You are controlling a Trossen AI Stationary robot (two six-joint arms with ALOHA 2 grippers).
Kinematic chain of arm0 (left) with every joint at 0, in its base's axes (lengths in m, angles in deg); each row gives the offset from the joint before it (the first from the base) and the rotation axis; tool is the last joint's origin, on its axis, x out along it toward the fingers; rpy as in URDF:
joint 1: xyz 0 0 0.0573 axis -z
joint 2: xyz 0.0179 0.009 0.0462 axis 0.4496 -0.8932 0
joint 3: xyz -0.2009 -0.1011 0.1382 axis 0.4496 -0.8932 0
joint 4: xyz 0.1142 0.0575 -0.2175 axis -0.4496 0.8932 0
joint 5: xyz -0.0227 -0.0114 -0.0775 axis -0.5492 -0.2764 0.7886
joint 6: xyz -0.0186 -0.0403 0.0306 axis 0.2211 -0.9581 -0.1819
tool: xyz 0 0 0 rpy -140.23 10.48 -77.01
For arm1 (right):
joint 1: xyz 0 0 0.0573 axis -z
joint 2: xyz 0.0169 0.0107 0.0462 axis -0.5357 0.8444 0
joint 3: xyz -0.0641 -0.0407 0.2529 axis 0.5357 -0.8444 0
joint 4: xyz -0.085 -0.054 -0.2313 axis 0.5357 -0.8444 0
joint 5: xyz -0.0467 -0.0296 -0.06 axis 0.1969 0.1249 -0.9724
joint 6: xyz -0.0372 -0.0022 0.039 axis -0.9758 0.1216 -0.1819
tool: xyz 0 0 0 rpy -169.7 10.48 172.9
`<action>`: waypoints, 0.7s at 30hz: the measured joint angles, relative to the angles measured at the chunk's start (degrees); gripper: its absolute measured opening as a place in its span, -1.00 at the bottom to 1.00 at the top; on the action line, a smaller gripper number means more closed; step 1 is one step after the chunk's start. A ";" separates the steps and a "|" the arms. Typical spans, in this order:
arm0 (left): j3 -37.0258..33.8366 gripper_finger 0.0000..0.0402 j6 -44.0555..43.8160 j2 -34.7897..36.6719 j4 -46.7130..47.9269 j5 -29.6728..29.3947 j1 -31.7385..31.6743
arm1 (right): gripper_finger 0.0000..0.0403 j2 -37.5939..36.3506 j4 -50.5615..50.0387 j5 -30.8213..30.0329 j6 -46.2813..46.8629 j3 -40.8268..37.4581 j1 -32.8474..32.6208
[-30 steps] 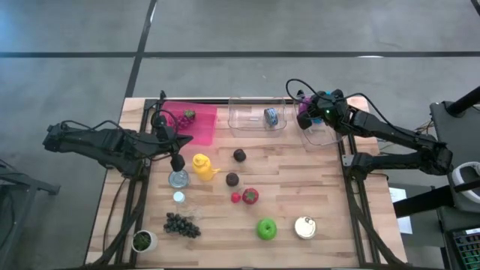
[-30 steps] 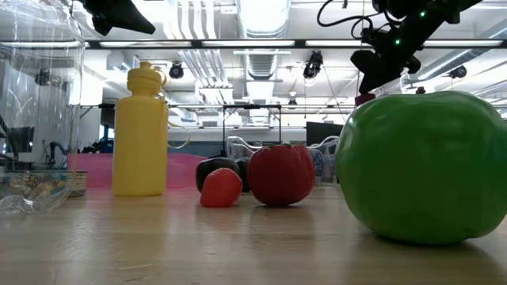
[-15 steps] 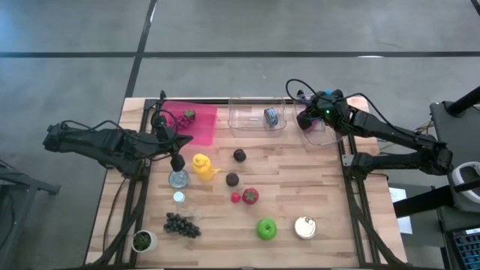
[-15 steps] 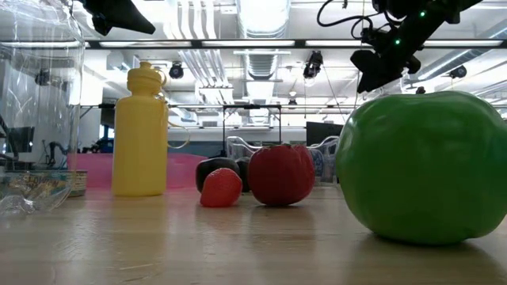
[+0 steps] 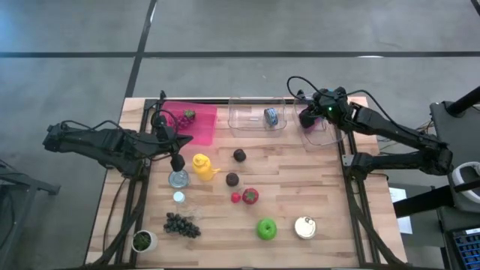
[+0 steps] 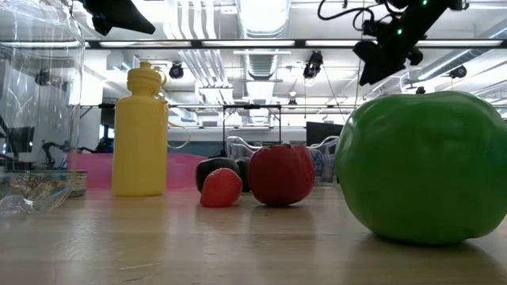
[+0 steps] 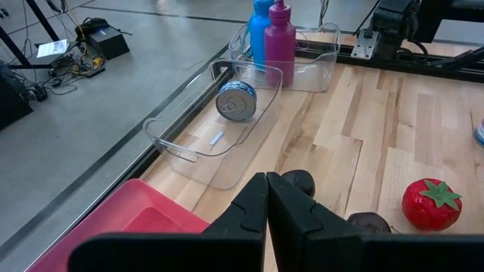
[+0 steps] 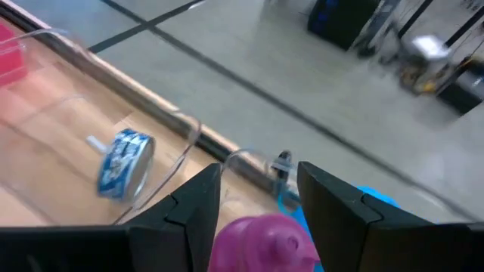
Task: Pick & Place Food Item
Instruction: Put the purple water bottle into the right transparent bin
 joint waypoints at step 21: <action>0.00 -0.95 -0.02 0.00 0.00 -0.02 -0.04 | -0.84 0.33 -22.42 15.33 14.11 1.98 -0.08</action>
